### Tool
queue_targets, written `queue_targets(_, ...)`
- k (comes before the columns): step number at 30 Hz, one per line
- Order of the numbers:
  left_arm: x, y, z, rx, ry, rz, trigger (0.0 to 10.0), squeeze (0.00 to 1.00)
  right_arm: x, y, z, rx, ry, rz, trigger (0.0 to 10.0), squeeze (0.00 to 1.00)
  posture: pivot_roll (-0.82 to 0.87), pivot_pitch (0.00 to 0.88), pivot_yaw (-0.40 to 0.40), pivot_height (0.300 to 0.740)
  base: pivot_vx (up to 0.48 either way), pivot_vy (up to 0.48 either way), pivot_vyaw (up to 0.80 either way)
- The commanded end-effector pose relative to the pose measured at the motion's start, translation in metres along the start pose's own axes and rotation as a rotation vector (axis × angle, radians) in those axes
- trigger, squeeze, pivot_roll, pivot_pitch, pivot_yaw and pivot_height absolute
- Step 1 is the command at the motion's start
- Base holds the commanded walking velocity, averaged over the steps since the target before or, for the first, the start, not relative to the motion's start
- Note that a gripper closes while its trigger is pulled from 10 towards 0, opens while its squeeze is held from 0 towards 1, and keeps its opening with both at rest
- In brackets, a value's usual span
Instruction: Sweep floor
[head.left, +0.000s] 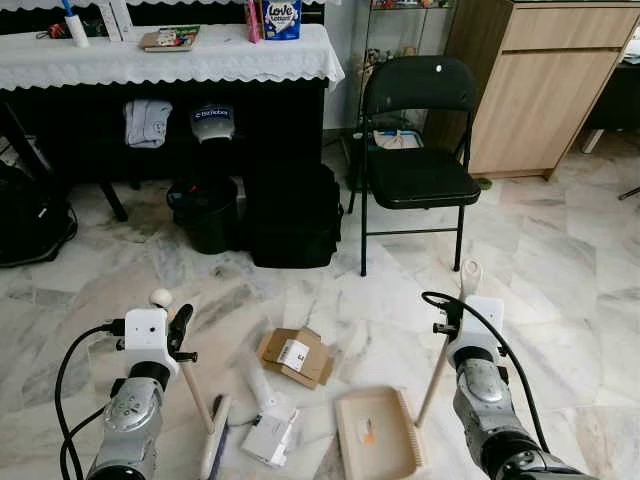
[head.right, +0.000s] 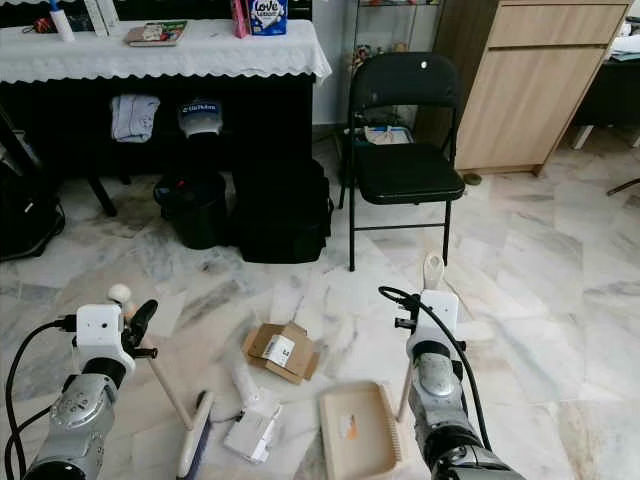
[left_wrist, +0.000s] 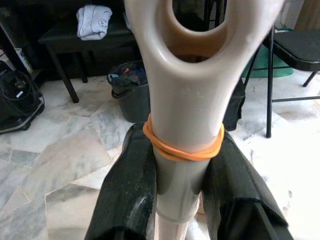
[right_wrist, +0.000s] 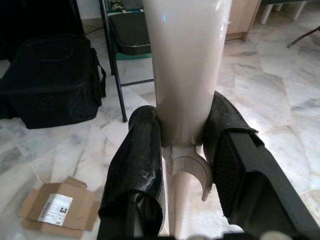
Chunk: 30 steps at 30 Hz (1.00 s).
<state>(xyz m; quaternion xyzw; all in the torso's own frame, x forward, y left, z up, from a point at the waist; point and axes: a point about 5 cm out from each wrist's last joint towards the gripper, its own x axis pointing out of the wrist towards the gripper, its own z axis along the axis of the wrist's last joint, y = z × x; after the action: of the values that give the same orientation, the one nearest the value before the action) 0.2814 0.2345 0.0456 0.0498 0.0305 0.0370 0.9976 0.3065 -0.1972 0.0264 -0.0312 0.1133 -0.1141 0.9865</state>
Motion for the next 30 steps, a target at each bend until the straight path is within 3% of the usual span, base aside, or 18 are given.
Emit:
queue_targets(1,-0.002,0.005,-0.002,0.006,0.017,0.009,10.0,0.0,0.005,0.0,0.012,0.013,-0.048,-0.004,10.0,0.0,0.07,0.0,-0.014,0.74,0.0,0.0,0.0)
queue_targets(5,-0.001,0.004,-0.002,0.009,0.018,0.002,10.0,0.0,0.002,-0.005,-0.003,-0.06,0.052,-0.046,10.0,0.0,0.06,0.0,-0.013,0.74,0.0,0.0,0.0)
queue_targets(12,-0.002,0.004,-0.003,0.024,0.026,-0.009,10.0,0.0,-0.006,-0.02,-0.028,-0.017,0.227,-0.155,10.0,0.0,0.07,0.0,-0.016,0.74,0.0,0.0,0.0)
queue_targets(21,-0.008,0.007,-0.015,0.018,0.102,-0.029,10.0,0.0,-0.006,-0.019,-0.028,-0.026,0.232,-0.151,10.0,0.0,0.08,0.0,-0.021,0.74,0.0,0.0,0.0)
queue_targets(30,-0.007,0.01,-0.017,-0.069,0.186,-0.171,10.0,0.0,-0.005,-0.019,-0.027,-0.033,0.237,-0.149,10.0,0.0,0.08,0.0,-0.025,0.74,0.0,0.0,0.0)
